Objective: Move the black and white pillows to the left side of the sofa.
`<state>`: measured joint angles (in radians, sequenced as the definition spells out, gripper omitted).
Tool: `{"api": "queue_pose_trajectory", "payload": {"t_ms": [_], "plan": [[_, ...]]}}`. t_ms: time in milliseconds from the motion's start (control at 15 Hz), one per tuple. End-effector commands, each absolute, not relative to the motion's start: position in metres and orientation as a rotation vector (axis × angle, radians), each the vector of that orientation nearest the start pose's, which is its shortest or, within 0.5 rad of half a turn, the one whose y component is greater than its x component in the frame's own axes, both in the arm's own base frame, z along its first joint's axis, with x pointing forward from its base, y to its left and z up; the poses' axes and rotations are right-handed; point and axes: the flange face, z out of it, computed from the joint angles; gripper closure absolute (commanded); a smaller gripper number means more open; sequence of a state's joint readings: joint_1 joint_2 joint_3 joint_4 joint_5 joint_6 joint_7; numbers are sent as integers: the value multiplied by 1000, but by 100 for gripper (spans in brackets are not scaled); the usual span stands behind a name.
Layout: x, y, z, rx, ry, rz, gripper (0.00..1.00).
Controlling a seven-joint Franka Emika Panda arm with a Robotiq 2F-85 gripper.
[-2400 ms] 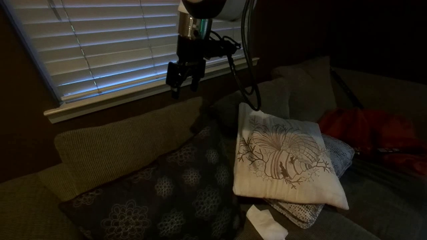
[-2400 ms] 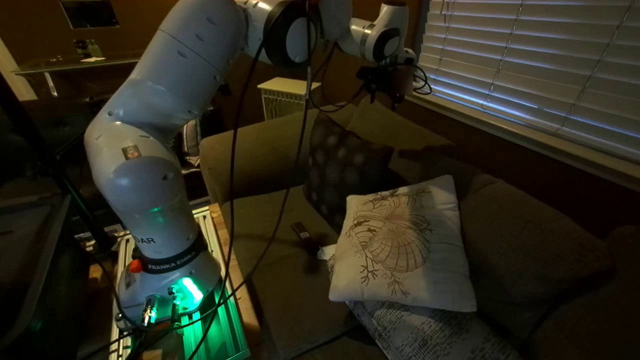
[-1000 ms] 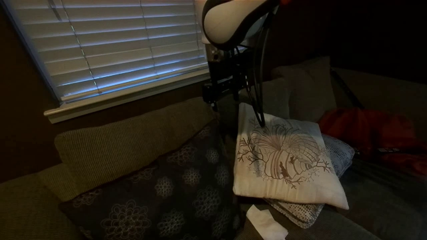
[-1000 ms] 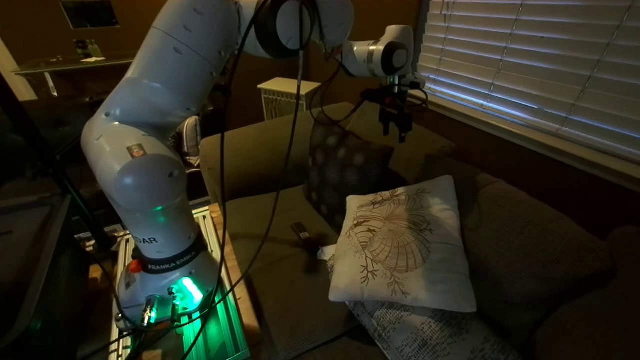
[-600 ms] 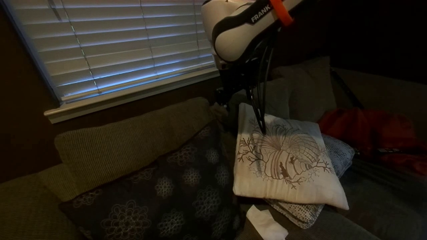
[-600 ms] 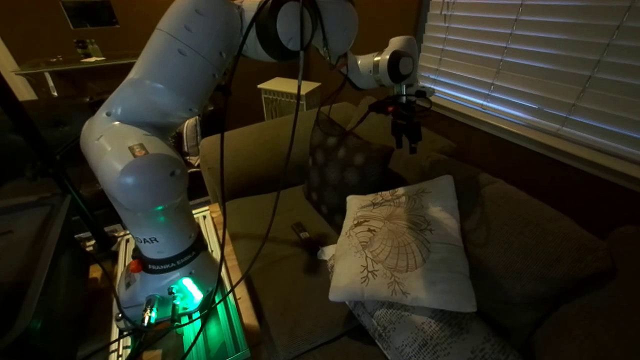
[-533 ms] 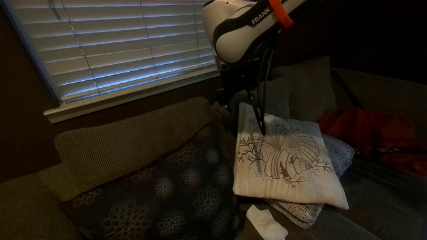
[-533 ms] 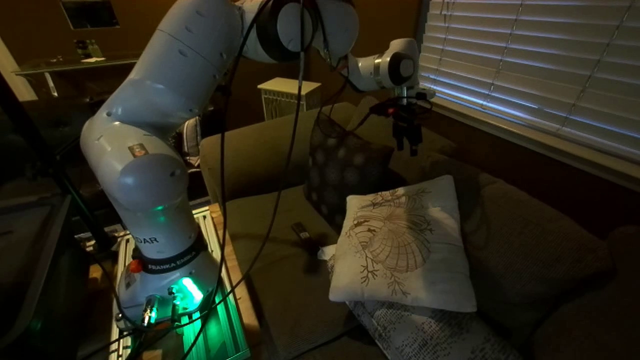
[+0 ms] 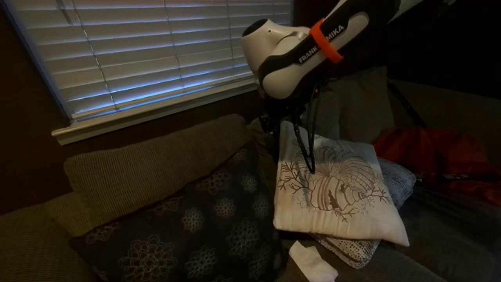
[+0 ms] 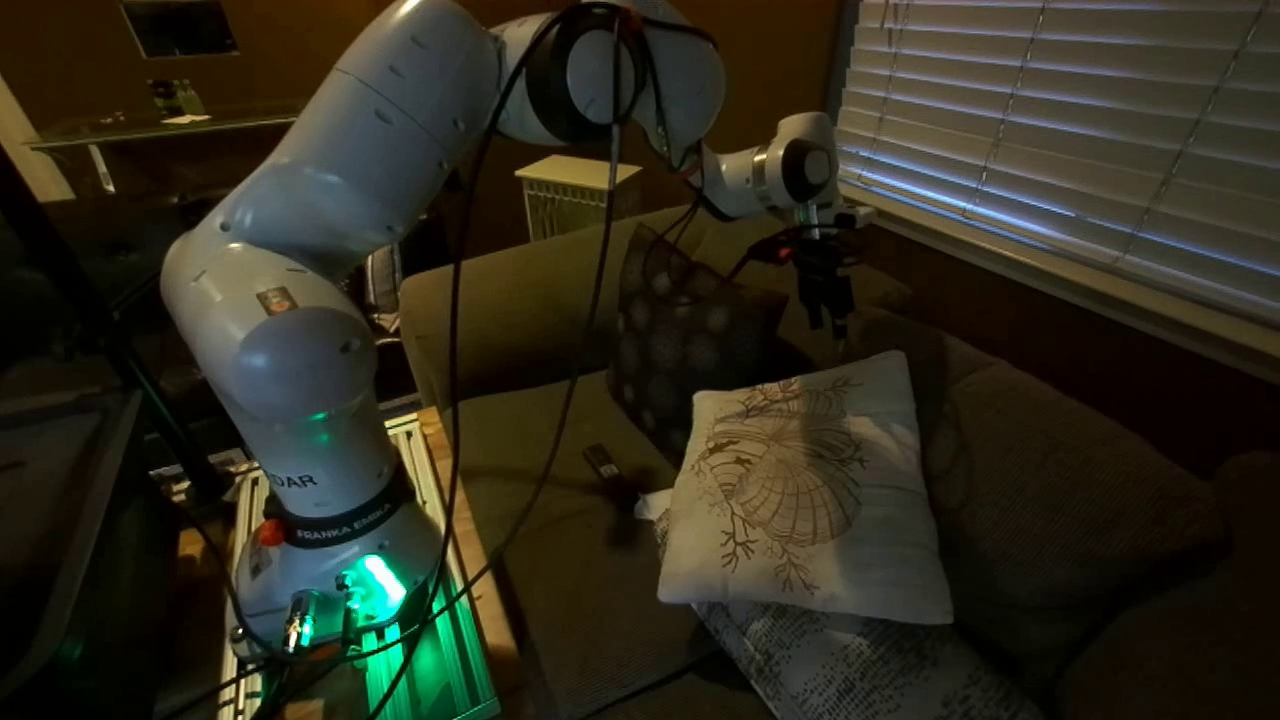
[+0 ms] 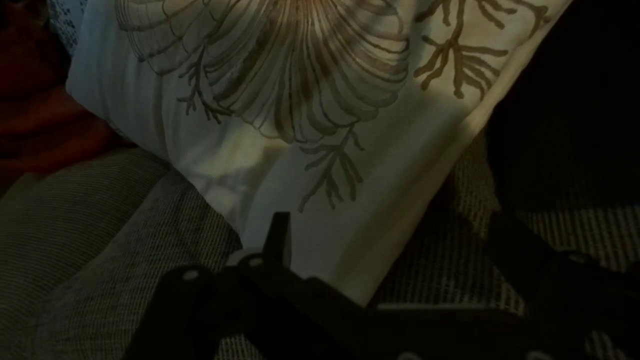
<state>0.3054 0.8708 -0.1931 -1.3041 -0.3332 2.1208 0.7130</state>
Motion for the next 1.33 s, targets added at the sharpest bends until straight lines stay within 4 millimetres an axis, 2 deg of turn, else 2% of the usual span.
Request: {"api": "queue_pose_trajectory", "payload": {"t_ms": [0, 600, 1000, 1067, 1133, 1267], "plan": [[739, 100, 208, -3487, 652, -326, 0], [744, 88, 156, -3413, 700, -422, 0], [743, 85, 129, -3375, 741, -450, 0], [742, 85, 126, -3373, 743, -442, 23], [740, 85, 124, -3371, 747, -436, 26], [735, 84, 121, -3357, 751, -364, 41]]}}
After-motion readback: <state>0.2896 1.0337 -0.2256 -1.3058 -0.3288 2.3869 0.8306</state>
